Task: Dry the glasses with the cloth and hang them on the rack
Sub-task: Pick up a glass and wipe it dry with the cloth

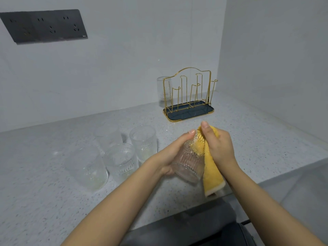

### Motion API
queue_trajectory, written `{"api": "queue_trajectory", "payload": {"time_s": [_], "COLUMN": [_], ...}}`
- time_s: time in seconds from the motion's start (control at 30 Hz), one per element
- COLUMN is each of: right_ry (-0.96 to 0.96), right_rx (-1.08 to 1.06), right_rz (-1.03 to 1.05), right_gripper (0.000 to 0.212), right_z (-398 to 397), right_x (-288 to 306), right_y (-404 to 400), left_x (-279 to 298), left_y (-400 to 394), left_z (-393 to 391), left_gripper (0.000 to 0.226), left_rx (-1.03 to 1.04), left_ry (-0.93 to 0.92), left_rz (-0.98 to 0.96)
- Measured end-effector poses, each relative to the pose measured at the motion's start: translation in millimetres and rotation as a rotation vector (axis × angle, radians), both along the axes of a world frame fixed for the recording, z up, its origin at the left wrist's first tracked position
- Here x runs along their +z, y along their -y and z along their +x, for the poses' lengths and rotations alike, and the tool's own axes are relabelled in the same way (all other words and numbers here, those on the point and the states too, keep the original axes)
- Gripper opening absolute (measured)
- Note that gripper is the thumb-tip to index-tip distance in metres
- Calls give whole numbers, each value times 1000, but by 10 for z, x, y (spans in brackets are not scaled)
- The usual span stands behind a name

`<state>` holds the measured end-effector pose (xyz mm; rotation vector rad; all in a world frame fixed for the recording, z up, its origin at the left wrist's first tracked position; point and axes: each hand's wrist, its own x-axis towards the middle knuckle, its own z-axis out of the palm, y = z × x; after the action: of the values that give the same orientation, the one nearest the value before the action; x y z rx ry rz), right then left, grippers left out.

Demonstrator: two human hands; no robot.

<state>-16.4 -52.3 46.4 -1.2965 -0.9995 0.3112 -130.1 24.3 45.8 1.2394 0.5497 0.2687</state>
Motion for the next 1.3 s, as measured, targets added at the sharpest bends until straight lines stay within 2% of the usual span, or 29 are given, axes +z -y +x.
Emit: {"api": "queue_trajectory", "payload": {"time_s": [0.1, 0.2, 0.23, 0.3, 0.4, 0.5, 0.53, 0.6, 0.67, 0.7, 0.8, 0.87, 0.93, 0.97, 1.07, 1.1, 1.17, 1.3], "right_ry": [8, -8, -23, -33, -13, 18, 27, 8, -67, -102, -179, -183, -151, -131, -38, -21, -57, -148], "right_rx": [-199, -407, -432, -452, -449, -358, -340, -349, -402, -431, -456, -453, -448, -440, -394, -386, -400, -458], "right_rz": [-63, -151, -167, -191, -140, 40, 66, 78, 41, -1, -85, -91, -67, -34, 79, 90, 86, 7], "right_gripper": [54, 55, 56, 56, 55, 51, 50, 51, 53, 54, 55, 55, 54, 54, 51, 51, 52, 55], "right_z": [77, 198, 221, 216, 158, 133, 126, 121, 152, 179, 218, 211, 194, 183, 160, 160, 177, 246], "right_x": [25, 66, 65, 52, 1, -43, -49, -58, -41, -21, -7, -35, -69, -82, -76, -68, -40, 27], "right_y": [-94, -171, -194, -243, -271, -254, -257, -272, -297, -310, -352, -352, -336, -321, -291, -290, -291, -300], "left_x": [9, -112, -182, -306, -283, -199, -166, -115, -119, -125, -222, -286, -292, -251, -107, -67, -45, -147], "left_y": [-10, 41, 77, 126, 140, 85, 71, 31, 25, 44, 71, 54, 37, 49, 26, 21, 15, 129], "left_z": [-11, -5, 11, 55, 105, 140, 128, 106, 103, 111, 83, 78, 105, 123, 151, 125, 90, 127], "left_gripper": [40, 62, 62, 52, 42, 42, 45, 47, 46, 44, 37, 33, 33, 35, 51, 55, 57, 57], "left_rx": [75, 255, 298, 355, 403, 277, 249, 207, 230, 274, 412, 459, 507, 496, 335, 278, 230, 322], "left_ry": [19, -21, 11, 101, 124, 201, 196, 119, 89, 85, 47, 63, 75, 87, 87, 62, -20, -23], "left_rz": [55, 399, 513, 595, 428, -141, -265, -281, -157, -32, 544, 664, 569, 429, -199, -265, -145, 371]}}
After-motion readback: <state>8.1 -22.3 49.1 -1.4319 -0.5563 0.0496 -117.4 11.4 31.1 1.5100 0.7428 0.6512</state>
